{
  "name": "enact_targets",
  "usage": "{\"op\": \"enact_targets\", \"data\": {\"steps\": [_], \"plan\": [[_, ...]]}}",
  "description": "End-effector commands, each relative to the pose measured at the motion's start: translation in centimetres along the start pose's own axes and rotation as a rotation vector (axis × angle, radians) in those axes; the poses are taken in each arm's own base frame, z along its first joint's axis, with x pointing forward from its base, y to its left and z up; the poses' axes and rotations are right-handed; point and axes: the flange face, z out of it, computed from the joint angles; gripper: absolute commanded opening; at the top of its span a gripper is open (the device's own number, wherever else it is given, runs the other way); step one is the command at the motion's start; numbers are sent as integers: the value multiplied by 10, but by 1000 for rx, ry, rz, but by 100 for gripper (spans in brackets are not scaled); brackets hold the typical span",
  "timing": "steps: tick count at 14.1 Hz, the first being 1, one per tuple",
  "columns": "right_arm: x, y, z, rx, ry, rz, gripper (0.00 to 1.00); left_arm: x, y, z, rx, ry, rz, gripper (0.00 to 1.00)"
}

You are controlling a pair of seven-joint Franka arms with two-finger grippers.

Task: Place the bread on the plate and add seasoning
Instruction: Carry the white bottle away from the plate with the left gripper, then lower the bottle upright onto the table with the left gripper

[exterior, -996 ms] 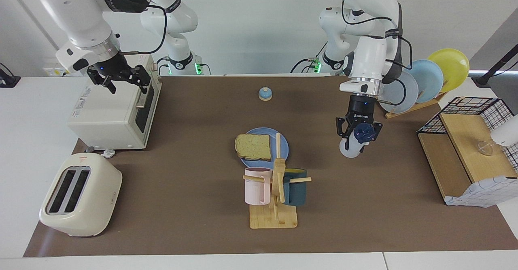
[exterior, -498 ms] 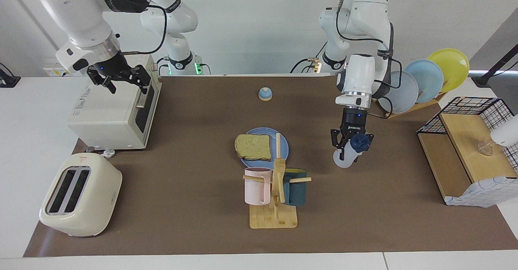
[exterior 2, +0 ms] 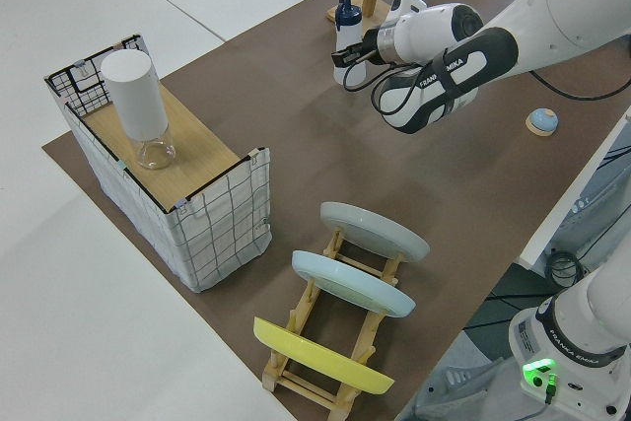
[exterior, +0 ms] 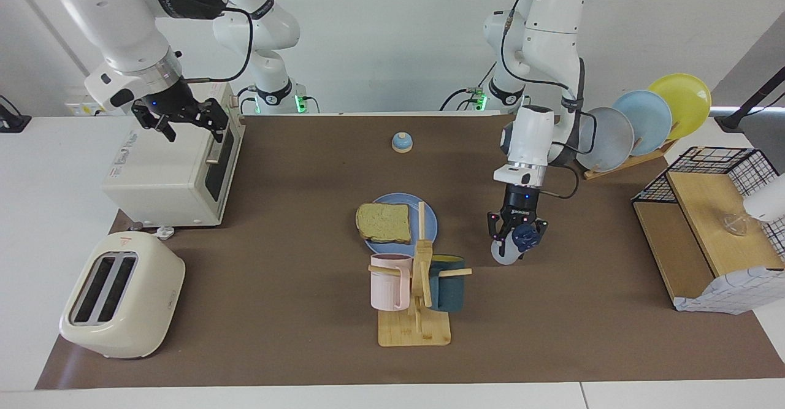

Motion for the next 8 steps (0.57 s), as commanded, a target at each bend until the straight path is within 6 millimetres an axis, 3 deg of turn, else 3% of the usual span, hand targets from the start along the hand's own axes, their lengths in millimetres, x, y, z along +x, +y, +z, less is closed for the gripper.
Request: {"op": "enact_targets", "data": {"steps": [1,8], "plan": [[-3,1,-4,20,3,-16,100,3,1,5,2,23,-9,0],[-3,1,-4,20,4,-16,100,2,-7,4,9,20,-7,0]]}}
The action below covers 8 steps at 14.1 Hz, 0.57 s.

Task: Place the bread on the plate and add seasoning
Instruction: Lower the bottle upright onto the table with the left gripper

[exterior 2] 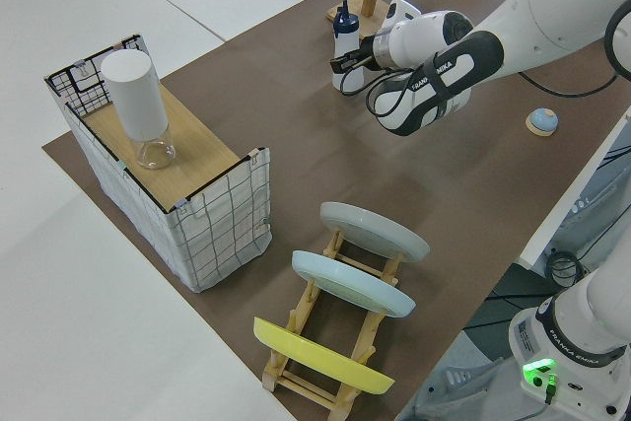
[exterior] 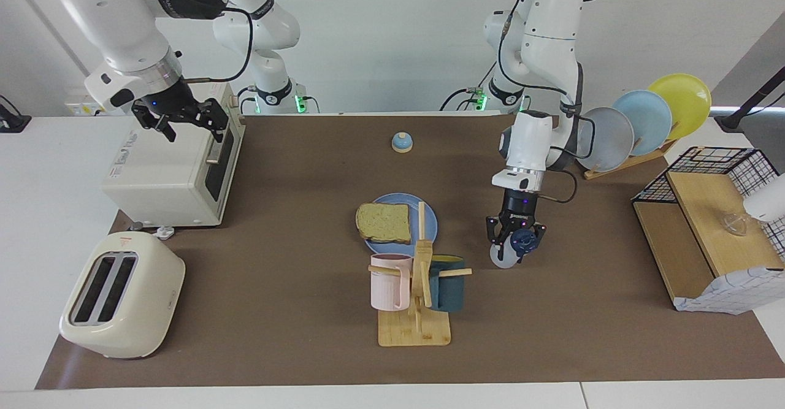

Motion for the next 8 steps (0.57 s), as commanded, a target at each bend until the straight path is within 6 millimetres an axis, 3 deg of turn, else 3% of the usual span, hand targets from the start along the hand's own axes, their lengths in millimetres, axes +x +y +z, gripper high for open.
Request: {"op": "enact_targets", "data": {"steps": [1,3,8], "plan": [[-3,1,-4,20,3,-16,100,2,-8,1,9,16,-10,16],[-3,1,-4,20,3,-16,100,2,-8,0,8,16,-9,100],[-3,1,-4,20,3,-16,100,1,-8,-1,7,14,-7,100]]}}
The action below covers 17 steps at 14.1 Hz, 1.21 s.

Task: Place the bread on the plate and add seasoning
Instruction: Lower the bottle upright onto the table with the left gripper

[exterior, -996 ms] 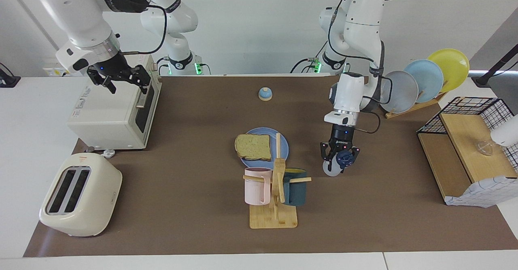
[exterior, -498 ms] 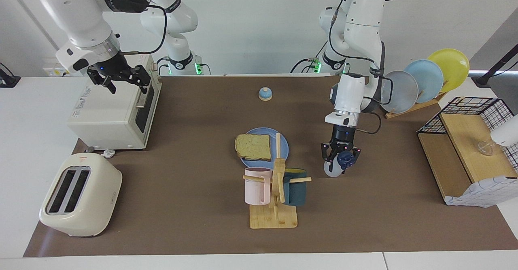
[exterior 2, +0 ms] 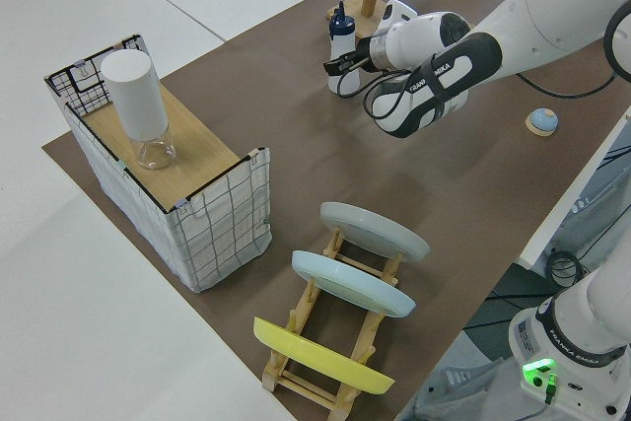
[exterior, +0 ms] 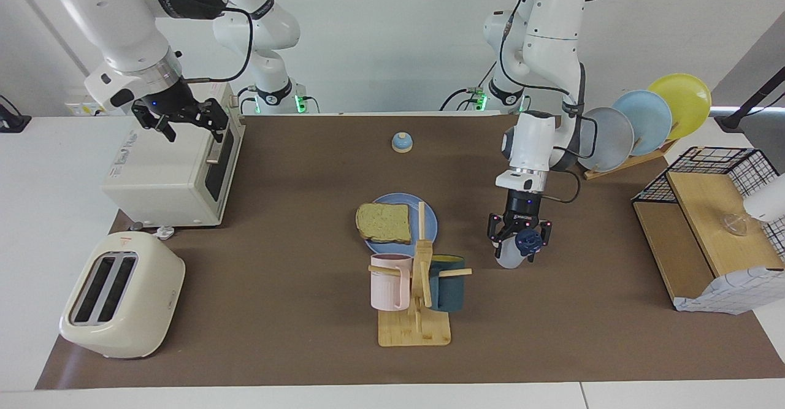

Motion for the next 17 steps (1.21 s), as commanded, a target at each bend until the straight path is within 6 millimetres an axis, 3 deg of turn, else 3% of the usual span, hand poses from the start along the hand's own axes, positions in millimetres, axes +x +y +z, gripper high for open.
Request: {"op": "enact_targets", "data": {"steps": [1,10,17], "plan": [[-3,1,-4,20,3,-16,100,-1,-2,-2,0,12,0,100],[-3,1,-4,20,3,-16,100,-15,-4,-19,1,-13,-6,100],[-3,1,-4,20,4,-16,100,-26,-5,-54,-4,-19,-11,100]]}}
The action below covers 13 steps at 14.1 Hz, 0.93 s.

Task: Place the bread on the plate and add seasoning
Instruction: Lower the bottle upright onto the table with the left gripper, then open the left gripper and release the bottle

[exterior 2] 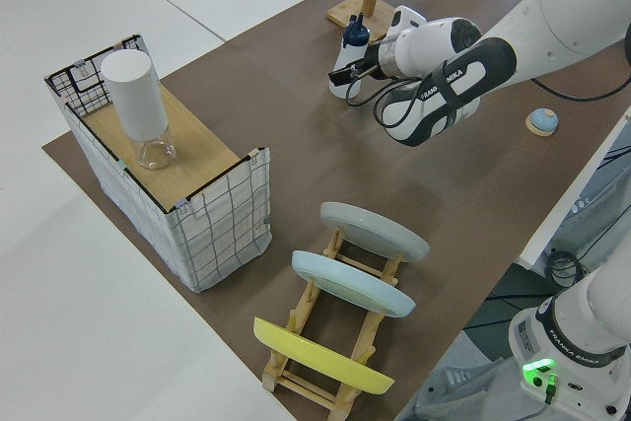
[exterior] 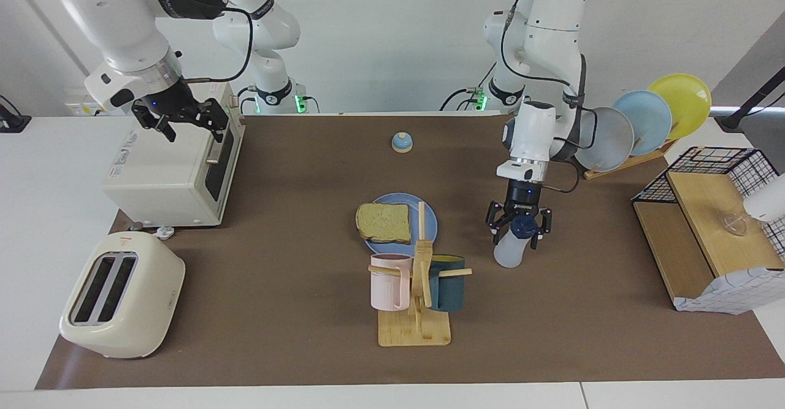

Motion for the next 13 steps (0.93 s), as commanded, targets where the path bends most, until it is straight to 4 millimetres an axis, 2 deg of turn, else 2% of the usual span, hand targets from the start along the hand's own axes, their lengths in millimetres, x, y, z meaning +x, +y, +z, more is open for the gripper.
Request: {"op": "enact_targets", "data": {"steps": [1,5,7,11,13], "plan": [[-3,1,-4,20,3,-16,100,-11,-3,-30,-4,2,-4,100],[-3,1,-4,20,3,-16,100,-22,-1,-69,-17,13,-6,100],[-3,1,-4,20,3,-16,100,-22,1,-81,-24,24,-6,100],[-3,1,-4,20,3,-16,100,-16,5,-109,-38,44,-8,100],[-3,1,-4,20,3,-16,100,-8,18,-120,-57,17,5,100]]}}
